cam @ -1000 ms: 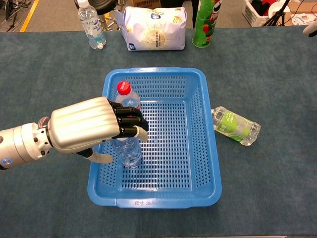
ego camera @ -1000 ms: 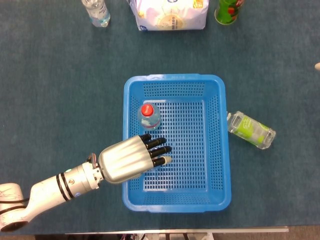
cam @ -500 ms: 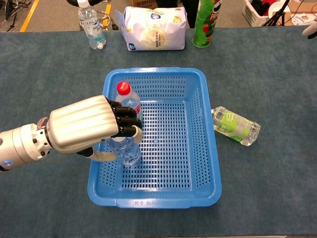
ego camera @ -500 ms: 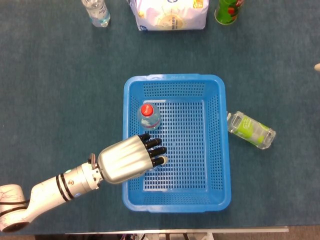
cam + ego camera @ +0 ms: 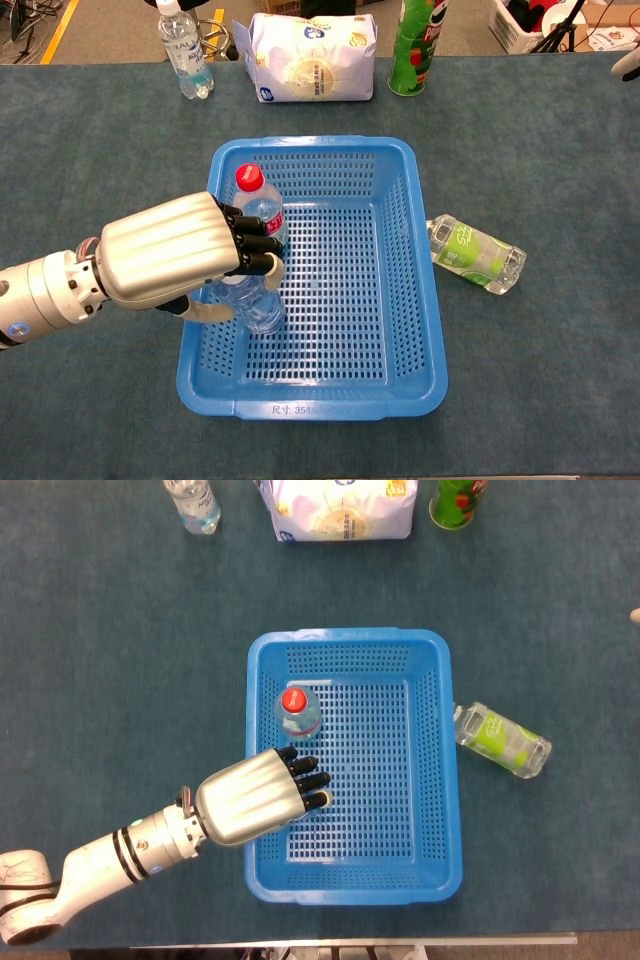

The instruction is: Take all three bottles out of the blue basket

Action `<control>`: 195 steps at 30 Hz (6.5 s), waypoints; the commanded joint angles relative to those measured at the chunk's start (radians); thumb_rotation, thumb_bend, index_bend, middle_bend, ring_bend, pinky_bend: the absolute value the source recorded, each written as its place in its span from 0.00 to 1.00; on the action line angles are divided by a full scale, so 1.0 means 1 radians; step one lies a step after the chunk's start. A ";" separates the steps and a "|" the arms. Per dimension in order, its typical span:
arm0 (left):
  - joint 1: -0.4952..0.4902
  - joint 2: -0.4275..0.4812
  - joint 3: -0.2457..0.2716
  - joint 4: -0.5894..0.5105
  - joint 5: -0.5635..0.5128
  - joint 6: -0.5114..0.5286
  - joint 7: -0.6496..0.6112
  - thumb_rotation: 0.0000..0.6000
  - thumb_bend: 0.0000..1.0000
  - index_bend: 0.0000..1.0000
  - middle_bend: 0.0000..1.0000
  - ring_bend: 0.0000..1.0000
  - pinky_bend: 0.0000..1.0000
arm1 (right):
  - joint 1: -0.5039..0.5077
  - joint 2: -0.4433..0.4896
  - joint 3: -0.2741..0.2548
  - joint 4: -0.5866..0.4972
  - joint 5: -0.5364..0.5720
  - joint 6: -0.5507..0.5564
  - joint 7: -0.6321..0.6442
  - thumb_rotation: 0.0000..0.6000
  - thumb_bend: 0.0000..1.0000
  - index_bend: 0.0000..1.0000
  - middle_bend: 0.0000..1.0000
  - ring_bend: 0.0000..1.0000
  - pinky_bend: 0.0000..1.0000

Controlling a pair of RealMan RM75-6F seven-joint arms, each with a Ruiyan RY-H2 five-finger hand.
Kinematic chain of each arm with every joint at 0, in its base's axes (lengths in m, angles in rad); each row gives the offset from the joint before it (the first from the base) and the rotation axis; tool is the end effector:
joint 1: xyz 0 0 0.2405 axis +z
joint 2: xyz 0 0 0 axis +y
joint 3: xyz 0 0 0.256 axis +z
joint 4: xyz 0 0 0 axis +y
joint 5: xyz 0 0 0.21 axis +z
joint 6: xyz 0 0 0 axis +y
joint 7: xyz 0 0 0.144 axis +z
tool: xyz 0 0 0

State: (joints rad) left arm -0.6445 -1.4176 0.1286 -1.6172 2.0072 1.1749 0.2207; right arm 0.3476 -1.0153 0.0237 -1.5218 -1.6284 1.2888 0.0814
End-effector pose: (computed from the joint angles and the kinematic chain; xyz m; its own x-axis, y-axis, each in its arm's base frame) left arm -0.1303 0.2052 -0.0036 0.5746 0.0233 0.8181 0.3613 -0.9042 -0.2280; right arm -0.2813 -0.2550 0.1681 0.5524 -0.0751 0.8302 -0.8000 -0.3276 0.5027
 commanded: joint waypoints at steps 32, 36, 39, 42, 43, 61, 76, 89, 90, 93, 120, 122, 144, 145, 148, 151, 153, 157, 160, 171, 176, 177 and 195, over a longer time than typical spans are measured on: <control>0.000 0.256 -0.040 -0.276 0.007 -0.017 0.220 1.00 0.28 0.58 0.57 0.51 0.68 | -0.009 0.004 0.005 -0.008 -0.012 0.028 0.019 1.00 0.00 0.25 0.30 0.31 0.58; 0.006 0.301 -0.043 -0.315 -0.001 -0.031 0.251 1.00 0.28 0.58 0.57 0.51 0.68 | -0.007 -0.003 0.004 -0.002 -0.014 0.024 0.025 1.00 0.00 0.25 0.30 0.31 0.58; 0.015 0.325 -0.047 -0.334 -0.012 -0.036 0.266 1.00 0.28 0.58 0.57 0.51 0.68 | -0.006 -0.007 0.003 0.001 -0.016 0.024 0.028 1.00 0.00 0.25 0.30 0.31 0.58; 0.020 0.351 -0.052 -0.348 -0.017 -0.040 0.279 1.00 0.28 0.58 0.57 0.51 0.68 | -0.006 -0.006 0.003 0.000 -0.017 0.025 0.027 1.00 0.00 0.25 0.30 0.31 0.58; 0.022 0.359 -0.055 -0.353 -0.018 -0.040 0.282 1.00 0.28 0.58 0.57 0.51 0.68 | -0.006 -0.005 0.003 -0.001 -0.016 0.025 0.026 1.00 0.00 0.25 0.30 0.31 0.58; 0.083 0.457 -0.103 -0.420 -0.041 -0.009 0.371 1.00 0.28 0.59 0.59 0.52 0.69 | -0.004 -0.026 -0.001 0.017 -0.014 0.016 0.043 1.00 0.00 0.25 0.30 0.31 0.58; 0.183 0.488 -0.112 -0.410 -0.396 -0.116 0.589 1.00 0.28 0.56 0.57 0.50 0.69 | -0.001 -0.037 -0.005 0.026 -0.002 -0.004 0.044 1.00 0.00 0.25 0.30 0.31 0.58; 0.180 0.496 -0.114 -0.500 -0.750 -0.143 0.831 1.00 0.26 0.23 0.24 0.32 0.64 | 0.003 -0.048 -0.009 0.035 0.004 -0.019 0.049 1.00 0.00 0.25 0.30 0.31 0.58; 0.177 0.495 -0.114 -0.505 -0.767 -0.140 0.840 1.00 0.25 0.20 0.21 0.30 0.63 | 0.003 -0.048 -0.009 0.036 0.005 -0.020 0.050 1.00 0.00 0.25 0.30 0.31 0.58; 0.169 0.491 -0.114 -0.514 -0.790 -0.127 0.850 1.00 0.21 0.13 0.12 0.24 0.59 | 0.003 -0.049 -0.009 0.037 0.006 -0.021 0.050 1.00 0.00 0.25 0.30 0.31 0.58; 0.116 0.376 -0.170 -0.481 -0.441 -0.062 0.336 1.00 0.17 0.15 0.10 0.18 0.47 | -0.003 -0.028 -0.004 0.015 0.008 -0.002 0.039 1.00 0.00 0.25 0.30 0.31 0.58; 0.104 0.374 -0.164 -0.480 -0.430 -0.086 0.292 1.00 0.17 0.15 0.10 0.17 0.47 | -0.004 -0.025 -0.002 0.012 0.009 0.001 0.038 1.00 0.00 0.25 0.30 0.31 0.58; -0.001 0.163 -0.228 -0.322 -0.480 -0.170 0.201 1.00 0.17 0.15 0.10 0.16 0.45 | -0.029 -0.011 -0.003 0.015 0.021 0.024 0.046 1.00 0.00 0.25 0.31 0.31 0.58; -0.004 0.157 -0.231 -0.316 -0.486 -0.171 0.198 1.00 0.17 0.16 0.10 0.16 0.45 | -0.031 -0.012 -0.003 0.017 0.021 0.025 0.048 1.00 0.00 0.25 0.31 0.31 0.58; -0.019 0.136 -0.239 -0.293 -0.505 -0.183 0.187 1.00 0.17 0.16 0.12 0.16 0.45 | -0.036 -0.016 -0.005 0.025 0.022 0.027 0.057 1.00 0.00 0.25 0.31 0.31 0.58; -0.030 0.121 -0.241 -0.276 -0.515 -0.194 0.172 1.00 0.17 0.18 0.14 0.16 0.45 | -0.039 -0.018 -0.005 0.034 0.026 0.029 0.066 1.00 0.00 0.25 0.31 0.31 0.58; -0.038 0.109 -0.240 -0.265 -0.518 -0.200 0.160 1.00 0.17 0.19 0.15 0.16 0.45 | -0.042 -0.018 -0.005 0.040 0.028 0.031 0.073 1.00 0.00 0.25 0.31 0.31 0.58; -0.052 0.087 -0.241 -0.247 -0.518 -0.207 0.142 1.00 0.17 0.20 0.17 0.16 0.45 | -0.047 -0.014 -0.002 0.043 0.026 0.042 0.079 1.00 0.00 0.24 0.31 0.31 0.58; -0.062 0.073 -0.241 -0.238 -0.512 -0.209 0.132 1.00 0.17 0.21 0.18 0.16 0.45 | -0.049 -0.007 -0.002 0.039 0.023 0.047 0.077 1.00 0.00 0.25 0.31 0.31 0.58; -0.093 0.029 -0.244 -0.193 -0.531 -0.224 0.107 1.00 0.17 0.24 0.19 0.17 0.45 | -0.058 -0.002 -0.004 0.036 0.028 0.045 0.080 1.00 0.00 0.25 0.32 0.31 0.58; -0.107 0.022 -0.244 -0.168 -0.546 -0.237 0.105 1.00 0.17 0.28 0.22 0.18 0.45 | -0.059 -0.008 -0.005 0.045 0.030 0.040 0.088 1.00 0.00 0.25 0.32 0.31 0.58; -0.109 0.022 -0.244 -0.165 -0.550 -0.240 0.106 1.00 0.17 0.29 0.22 0.18 0.45 | -0.059 -0.009 -0.005 0.047 0.030 0.039 0.090 1.00 0.00 0.25 0.32 0.31 0.58; -0.129 0.026 -0.225 -0.144 -0.574 -0.252 0.119 1.00 0.20 0.35 0.31 0.19 0.45 | -0.066 -0.021 -0.010 0.075 0.030 0.035 0.121 1.00 0.00 0.25 0.32 0.31 0.58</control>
State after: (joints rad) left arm -0.7738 -1.3916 -0.0965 -1.7613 1.4335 0.9230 0.3392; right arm 0.2817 -1.0367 0.0134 -1.4466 -1.5984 1.3242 0.2029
